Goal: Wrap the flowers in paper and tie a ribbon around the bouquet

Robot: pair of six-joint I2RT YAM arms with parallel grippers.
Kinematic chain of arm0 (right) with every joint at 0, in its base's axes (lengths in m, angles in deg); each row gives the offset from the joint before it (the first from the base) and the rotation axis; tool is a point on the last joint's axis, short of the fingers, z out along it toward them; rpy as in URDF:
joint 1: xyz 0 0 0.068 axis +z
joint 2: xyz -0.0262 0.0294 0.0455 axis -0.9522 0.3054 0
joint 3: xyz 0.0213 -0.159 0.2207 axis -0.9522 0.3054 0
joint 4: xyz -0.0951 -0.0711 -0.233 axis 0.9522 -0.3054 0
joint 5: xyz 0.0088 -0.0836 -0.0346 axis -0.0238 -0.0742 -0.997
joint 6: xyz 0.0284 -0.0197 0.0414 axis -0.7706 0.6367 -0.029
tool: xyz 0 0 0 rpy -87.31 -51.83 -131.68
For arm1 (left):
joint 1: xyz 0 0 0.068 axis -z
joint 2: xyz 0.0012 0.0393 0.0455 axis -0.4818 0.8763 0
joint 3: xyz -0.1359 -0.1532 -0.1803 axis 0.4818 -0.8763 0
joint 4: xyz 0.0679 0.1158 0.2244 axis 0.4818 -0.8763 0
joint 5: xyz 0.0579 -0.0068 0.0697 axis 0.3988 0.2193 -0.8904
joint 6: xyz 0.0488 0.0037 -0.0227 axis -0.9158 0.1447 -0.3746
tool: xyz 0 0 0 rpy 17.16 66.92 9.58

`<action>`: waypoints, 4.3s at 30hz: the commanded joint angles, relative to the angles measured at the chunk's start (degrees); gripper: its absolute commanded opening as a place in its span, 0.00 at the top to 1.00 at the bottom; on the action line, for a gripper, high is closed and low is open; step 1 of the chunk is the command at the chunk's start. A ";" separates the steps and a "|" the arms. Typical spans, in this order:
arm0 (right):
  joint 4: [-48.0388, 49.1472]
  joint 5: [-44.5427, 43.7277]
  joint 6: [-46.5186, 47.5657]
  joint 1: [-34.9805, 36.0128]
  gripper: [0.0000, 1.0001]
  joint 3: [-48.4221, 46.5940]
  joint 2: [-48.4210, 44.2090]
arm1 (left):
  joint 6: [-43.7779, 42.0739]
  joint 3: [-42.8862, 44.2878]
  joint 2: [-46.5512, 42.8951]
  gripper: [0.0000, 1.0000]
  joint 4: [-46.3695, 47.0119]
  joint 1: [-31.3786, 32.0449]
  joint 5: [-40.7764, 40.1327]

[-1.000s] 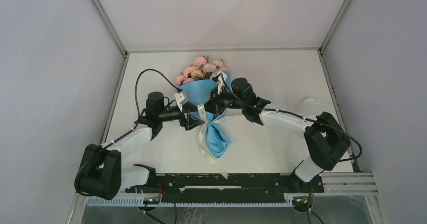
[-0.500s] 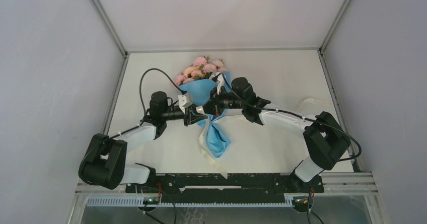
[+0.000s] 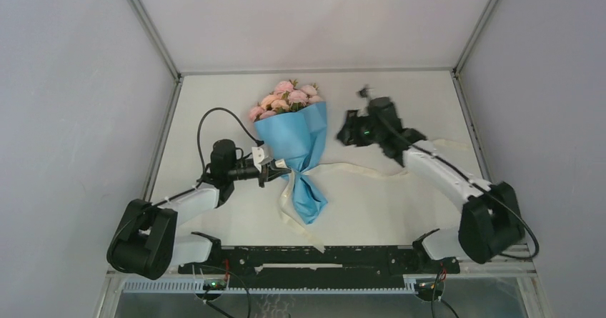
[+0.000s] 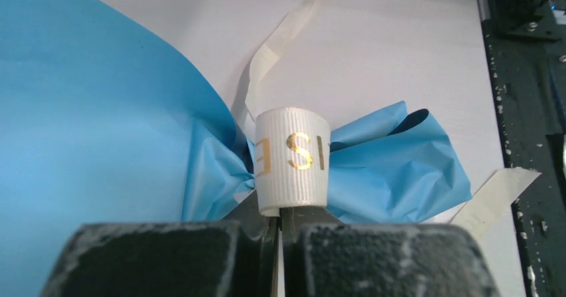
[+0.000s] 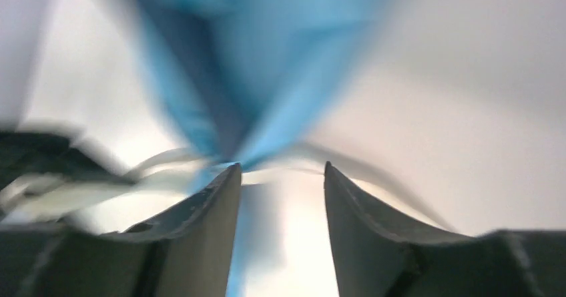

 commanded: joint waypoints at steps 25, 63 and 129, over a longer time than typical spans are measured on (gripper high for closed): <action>-20.35 -17.43 3.42 -44.19 0.23 -8.18 21.39 | -13.09 -3.36 -6.64 1.00 -4.41 0.31 -2.20; -7.86 -10.23 -6.64 20.74 1.00 -51.46 30.25 | -28.86 -6.51 -14.24 1.00 -10.59 1.45 -0.37; 12.11 28.59 26.47 11.55 1.00 -7.51 14.99 | -100.35 18.35 -3.02 0.24 -89.10 -10.37 -41.80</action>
